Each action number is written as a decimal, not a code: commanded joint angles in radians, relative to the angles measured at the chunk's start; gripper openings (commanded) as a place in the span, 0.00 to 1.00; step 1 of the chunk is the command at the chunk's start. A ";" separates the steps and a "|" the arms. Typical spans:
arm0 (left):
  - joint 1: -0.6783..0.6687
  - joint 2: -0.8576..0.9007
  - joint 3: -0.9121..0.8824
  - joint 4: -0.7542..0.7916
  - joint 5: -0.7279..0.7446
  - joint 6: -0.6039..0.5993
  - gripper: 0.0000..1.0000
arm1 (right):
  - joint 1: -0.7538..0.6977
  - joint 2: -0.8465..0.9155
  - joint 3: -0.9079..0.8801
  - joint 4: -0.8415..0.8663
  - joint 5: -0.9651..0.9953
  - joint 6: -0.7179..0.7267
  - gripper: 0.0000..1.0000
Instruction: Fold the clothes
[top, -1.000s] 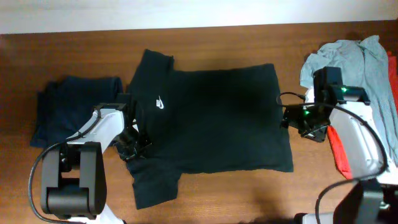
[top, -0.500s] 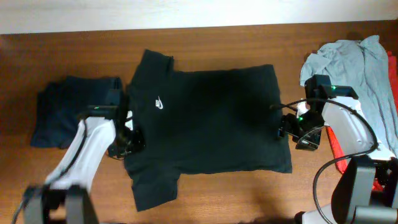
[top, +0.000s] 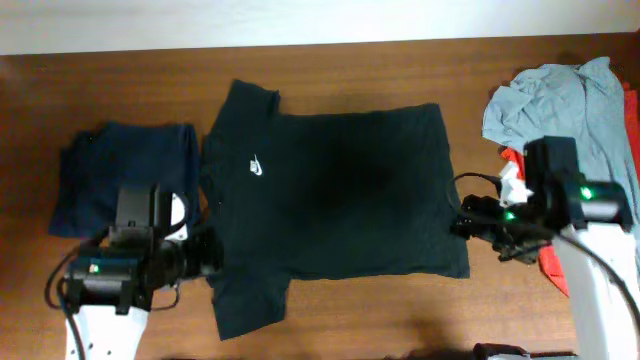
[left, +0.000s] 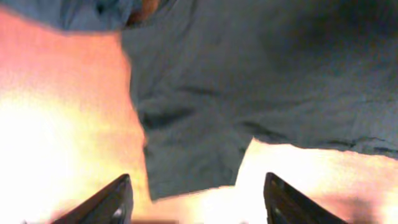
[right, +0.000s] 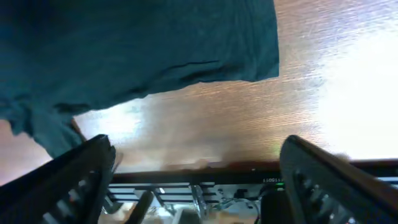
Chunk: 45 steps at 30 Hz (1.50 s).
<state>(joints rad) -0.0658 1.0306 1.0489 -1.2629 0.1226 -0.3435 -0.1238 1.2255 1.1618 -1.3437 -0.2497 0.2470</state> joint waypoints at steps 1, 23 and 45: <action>0.003 0.002 -0.103 -0.005 -0.002 -0.145 0.70 | -0.006 -0.032 -0.003 -0.003 -0.005 0.000 0.88; 0.003 0.092 -0.632 0.207 0.215 -0.298 0.77 | -0.006 0.016 -0.197 0.159 -0.002 0.076 0.88; 0.003 0.157 -0.643 0.414 0.124 -0.405 0.62 | -0.006 0.016 -0.197 0.190 -0.002 0.076 0.88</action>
<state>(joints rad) -0.0650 1.1484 0.4145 -0.9157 0.2874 -0.7475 -0.1238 1.2438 0.9646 -1.1622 -0.2497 0.3149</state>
